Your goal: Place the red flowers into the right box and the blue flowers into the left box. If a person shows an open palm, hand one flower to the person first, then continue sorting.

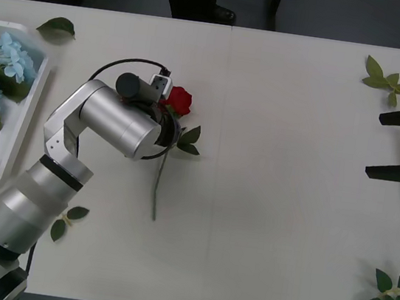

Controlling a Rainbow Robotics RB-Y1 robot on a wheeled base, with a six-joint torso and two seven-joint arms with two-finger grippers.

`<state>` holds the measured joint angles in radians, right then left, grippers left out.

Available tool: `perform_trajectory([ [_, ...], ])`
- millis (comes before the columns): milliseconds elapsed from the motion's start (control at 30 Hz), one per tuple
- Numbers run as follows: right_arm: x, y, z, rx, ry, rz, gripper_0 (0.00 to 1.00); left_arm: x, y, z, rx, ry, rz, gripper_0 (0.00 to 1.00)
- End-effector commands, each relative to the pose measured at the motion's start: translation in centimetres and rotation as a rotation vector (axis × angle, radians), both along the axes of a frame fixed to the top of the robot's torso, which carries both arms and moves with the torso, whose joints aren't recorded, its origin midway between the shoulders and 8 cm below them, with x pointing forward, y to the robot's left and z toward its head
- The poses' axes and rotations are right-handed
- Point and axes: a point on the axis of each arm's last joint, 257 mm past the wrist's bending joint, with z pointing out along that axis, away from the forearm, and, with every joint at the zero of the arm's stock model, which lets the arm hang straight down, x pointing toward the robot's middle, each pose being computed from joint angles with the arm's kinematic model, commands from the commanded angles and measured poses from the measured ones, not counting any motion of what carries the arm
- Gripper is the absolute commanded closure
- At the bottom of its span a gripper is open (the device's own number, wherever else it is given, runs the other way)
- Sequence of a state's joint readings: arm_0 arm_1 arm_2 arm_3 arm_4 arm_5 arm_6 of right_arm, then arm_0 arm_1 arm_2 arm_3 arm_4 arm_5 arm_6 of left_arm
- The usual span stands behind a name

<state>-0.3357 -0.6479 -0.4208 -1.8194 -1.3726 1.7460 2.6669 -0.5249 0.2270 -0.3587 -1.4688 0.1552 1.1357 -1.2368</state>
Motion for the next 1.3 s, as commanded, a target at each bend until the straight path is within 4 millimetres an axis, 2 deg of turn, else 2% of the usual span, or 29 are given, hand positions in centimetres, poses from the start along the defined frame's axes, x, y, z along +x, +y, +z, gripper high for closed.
perform_trajectory([
  [33,0.0,-0.6,1.3,-0.019,-0.037,0.006,0.00,1.4,-1.5,0.9,0.030,-0.037,-0.032,0.00],
  [133,0.0,-0.6,1.3,-0.017,-0.035,0.005,0.00,1.8,-1.3,0.3,0.045,-0.035,-0.029,0.09],
  [200,0.1,-0.6,1.2,-0.016,-0.033,0.003,0.00,1.9,-1.4,0.1,0.054,-0.033,-0.030,0.20],
  [233,0.0,-0.6,1.3,-0.016,-0.033,0.003,0.00,1.8,-1.4,0.0,0.056,-0.031,-0.031,0.33],
  [267,0.1,-0.6,1.2,-0.015,-0.032,0.002,0.00,1.8,-1.4,0.0,0.057,-0.032,-0.032,0.39],
  [333,0.0,-0.6,1.3,-0.015,-0.032,0.002,0.00,1.8,-1.6,-0.1,0.058,-0.031,-0.038,0.67],
  [367,0.0,-0.6,1.3,-0.015,-0.031,0.001,0.00,1.7,-1.7,-0.2,0.061,-0.029,-0.041,0.75],
  [400,0.0,-0.6,1.3,-0.015,-0.031,0.001,0.00,1.6,-1.8,-0.3,0.061,-0.028,-0.042,0.92],
  [433,0.0,-0.6,1.3,-0.014,-0.030,0.000,0.00,1.6,-1.8,-0.3,0.063,-0.028,-0.045,1.00],
  [733,0.0,-0.6,1.3,-0.010,-0.026,-0.003,0.00,1.5,-2.0,-0.3,0.057,-0.025,-0.045,1.00],
  [800,0.0,-0.6,1.3,-0.008,-0.026,-0.003,0.00,1.7,-1.9,0.3,0.056,-0.039,-0.049,1.00],
  [967,-0.1,-0.4,1.4,-0.002,-0.026,0.000,0.00,1.6,-1.4,3.0,0.028,-0.055,-0.066,1.00],
  [1300,-0.2,-0.2,1.6,0.008,-0.023,0.004,0.00,-0.9,1.5,9.4,-0.024,-0.094,-0.114,1.00],
])
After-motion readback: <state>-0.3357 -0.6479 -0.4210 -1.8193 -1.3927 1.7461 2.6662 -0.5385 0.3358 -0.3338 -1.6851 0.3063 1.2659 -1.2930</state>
